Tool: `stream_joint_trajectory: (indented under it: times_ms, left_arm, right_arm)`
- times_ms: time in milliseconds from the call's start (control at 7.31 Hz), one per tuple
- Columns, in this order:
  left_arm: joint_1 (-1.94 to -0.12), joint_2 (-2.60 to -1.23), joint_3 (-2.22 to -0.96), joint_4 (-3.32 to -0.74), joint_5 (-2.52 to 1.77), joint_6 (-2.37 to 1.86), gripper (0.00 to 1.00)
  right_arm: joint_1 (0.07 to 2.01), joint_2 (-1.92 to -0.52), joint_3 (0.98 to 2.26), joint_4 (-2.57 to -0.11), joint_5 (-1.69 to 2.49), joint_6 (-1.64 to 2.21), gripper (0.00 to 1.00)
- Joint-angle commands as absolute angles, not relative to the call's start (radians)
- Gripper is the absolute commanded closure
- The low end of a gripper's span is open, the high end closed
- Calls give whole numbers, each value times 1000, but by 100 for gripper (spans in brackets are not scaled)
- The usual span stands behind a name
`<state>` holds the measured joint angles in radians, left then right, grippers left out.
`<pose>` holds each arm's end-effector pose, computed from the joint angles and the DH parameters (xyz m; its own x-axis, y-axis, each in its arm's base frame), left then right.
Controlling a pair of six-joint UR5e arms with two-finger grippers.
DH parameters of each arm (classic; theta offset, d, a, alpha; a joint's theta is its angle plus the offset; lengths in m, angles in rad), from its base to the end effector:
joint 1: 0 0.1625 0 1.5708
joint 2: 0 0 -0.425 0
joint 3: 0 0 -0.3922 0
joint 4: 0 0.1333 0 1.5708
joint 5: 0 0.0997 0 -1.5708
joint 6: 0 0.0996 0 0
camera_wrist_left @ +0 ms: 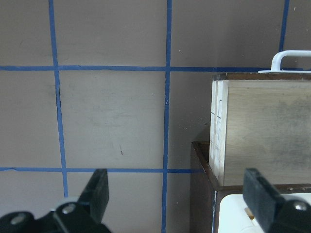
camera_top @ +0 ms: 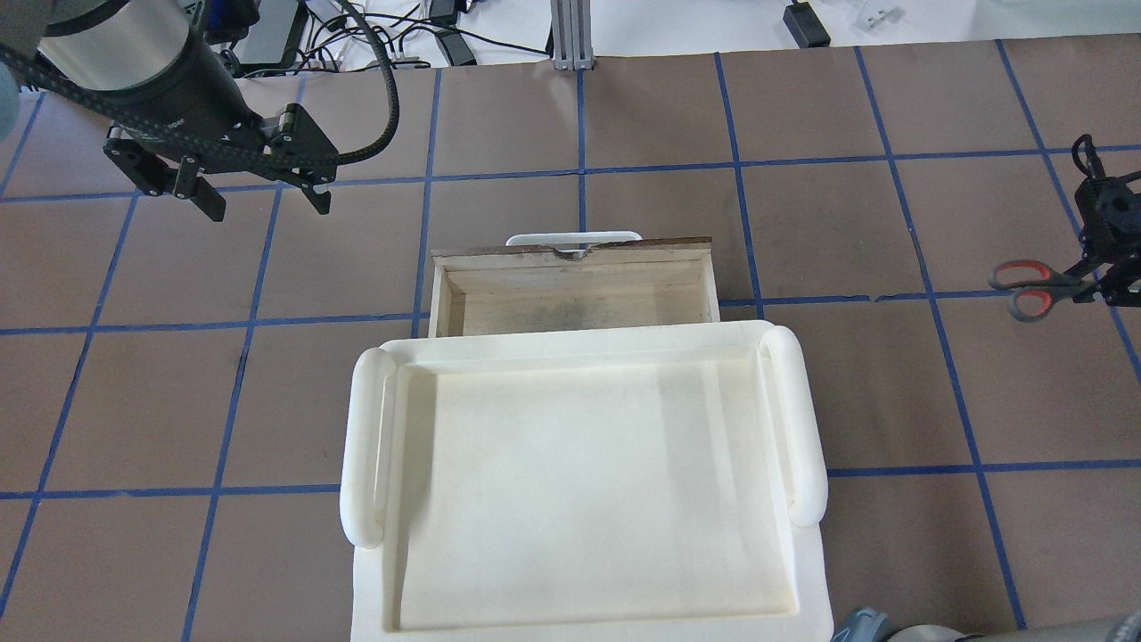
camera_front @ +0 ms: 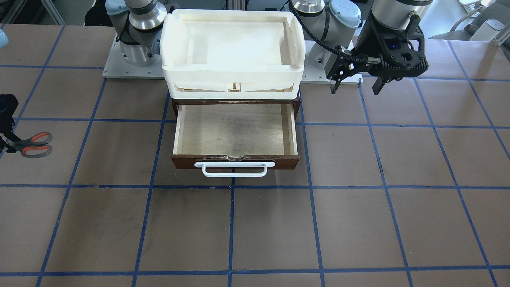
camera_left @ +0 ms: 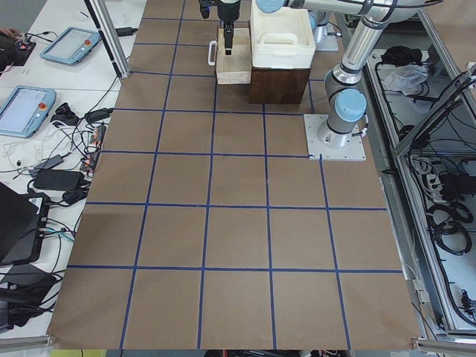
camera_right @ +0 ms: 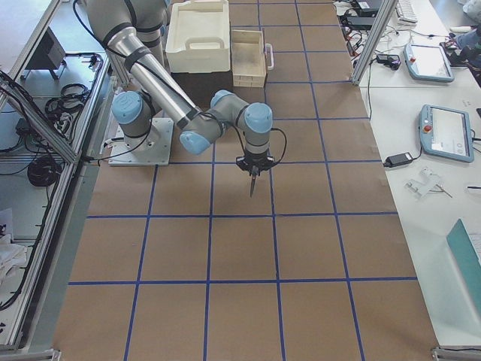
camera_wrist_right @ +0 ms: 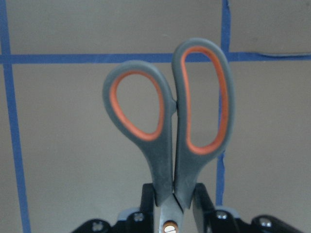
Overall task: Put scissors in drawer and close it
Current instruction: 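Lift the scissors with the right gripper and carry them over the drawer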
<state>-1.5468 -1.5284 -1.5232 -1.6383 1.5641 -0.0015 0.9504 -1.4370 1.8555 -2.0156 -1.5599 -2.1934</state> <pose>-0.1225 -0.4776 0.5250 -0.9997 -0.0253 0.0067 -0.0255 0.9994 -0.0225 -0.1914 -0.4991 0.3274 0.0024 -0.9996 0.0277 -1.0000 -0.0023 0.0065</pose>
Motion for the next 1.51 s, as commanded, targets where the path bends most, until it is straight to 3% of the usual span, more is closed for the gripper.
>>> stream_joint_trajectory:
  times_ms: [0, 274, 821, 1368]
  left_arm:
    - [-1546, -1528, -1523, -1638, 1563, -2, 0]
    - [-1546, -1528, -1523, -1638, 1565, -2, 0]
    - [-1546, -1528, -1523, -1640, 1563, -2, 0]
    - [-1548, -1528, -1523, -1641, 1563, -2, 0]
  right_arm:
    - [1101, -1521, 1696, -1793, -1565, -2073, 100]
    - [1278, -1569, 1613, -1674, -1626, -1927, 100]
    - [1648, -1595, 1585, -1597, -1595, -1425, 100]
    - [1908, -1439, 1563, -1716, -1597, -1235, 100]
